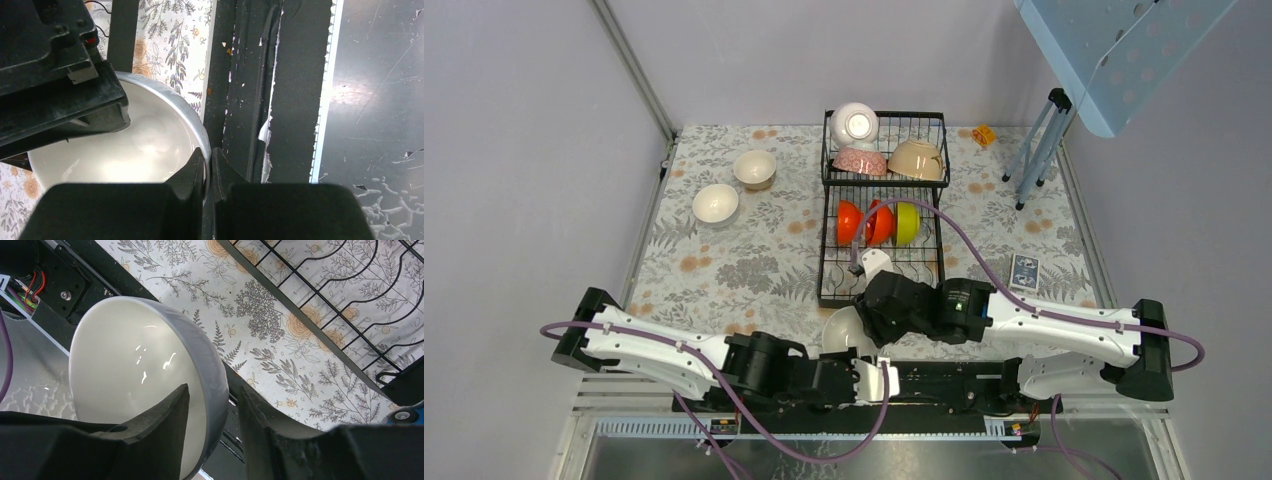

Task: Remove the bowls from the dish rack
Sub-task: Place the bowl with the bowl.

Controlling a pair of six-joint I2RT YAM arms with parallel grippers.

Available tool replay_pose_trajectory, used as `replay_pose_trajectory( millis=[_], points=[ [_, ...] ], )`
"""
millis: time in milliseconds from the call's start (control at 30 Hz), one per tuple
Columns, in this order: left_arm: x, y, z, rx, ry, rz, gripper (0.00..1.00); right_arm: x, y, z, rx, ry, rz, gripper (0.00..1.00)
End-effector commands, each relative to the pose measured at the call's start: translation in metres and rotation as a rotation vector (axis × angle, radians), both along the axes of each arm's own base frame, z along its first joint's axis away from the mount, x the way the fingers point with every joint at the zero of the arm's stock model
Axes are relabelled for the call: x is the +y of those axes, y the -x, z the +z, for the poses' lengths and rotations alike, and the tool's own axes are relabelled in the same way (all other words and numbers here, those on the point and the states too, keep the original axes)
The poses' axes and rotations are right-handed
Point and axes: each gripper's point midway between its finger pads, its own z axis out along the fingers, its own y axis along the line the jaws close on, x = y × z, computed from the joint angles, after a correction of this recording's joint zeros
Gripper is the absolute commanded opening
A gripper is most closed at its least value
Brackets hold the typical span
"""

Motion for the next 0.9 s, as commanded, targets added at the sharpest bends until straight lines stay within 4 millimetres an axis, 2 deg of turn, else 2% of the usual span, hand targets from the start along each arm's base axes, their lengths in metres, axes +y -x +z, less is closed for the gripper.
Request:
replay_pose_trajectory(
  millis=[0,167,233,333,367,433,467,533,600,667,700,800,867],
  points=[
    [-0.012,-0.002,0.023,-0.008,0.131,0.009,0.00,0.001,-0.002,0.001,-0.024,-0.009,-0.015,0.45],
    [-0.009,-0.003,0.021,0.007,0.143,0.031,0.00,0.004,-0.002,-0.001,-0.022,0.001,-0.008,0.32],
    [-0.009,-0.003,0.022,0.006,0.147,0.031,0.00,0.004,-0.002,-0.001,-0.022,0.004,-0.007,0.24],
    [-0.007,-0.006,0.025,0.003,0.160,0.051,0.00,0.005,-0.003,0.001,-0.027,0.000,-0.017,0.04],
    [-0.006,-0.010,0.026,-0.009,0.166,0.072,0.00,0.004,-0.004,0.002,-0.032,-0.001,-0.024,0.00],
    [-0.004,-0.018,0.031,-0.028,0.183,0.117,0.04,0.003,-0.008,0.006,-0.047,-0.014,-0.045,0.00],
    [-0.001,-0.023,0.033,-0.038,0.194,0.147,0.17,0.002,-0.009,0.008,-0.056,-0.019,-0.056,0.00],
    [0.003,-0.030,0.042,-0.047,0.227,0.200,0.52,-0.002,-0.014,0.013,-0.079,-0.035,-0.088,0.00],
    [0.009,-0.039,0.054,-0.047,0.283,0.264,0.70,-0.007,-0.019,0.021,-0.107,-0.062,-0.124,0.00],
    [0.015,-0.045,0.069,-0.035,0.350,0.314,0.80,-0.010,-0.022,0.026,-0.125,-0.088,-0.149,0.00],
    [0.018,-0.047,0.076,-0.028,0.382,0.331,0.96,-0.012,-0.024,0.028,-0.131,-0.098,-0.161,0.00],
    [0.030,-0.058,0.096,0.011,0.508,0.422,0.99,-0.019,-0.027,0.028,-0.148,-0.116,-0.200,0.00],
    [0.041,-0.072,0.110,0.061,0.633,0.575,0.99,-0.024,-0.031,0.028,-0.164,-0.134,-0.236,0.00]
  ],
)
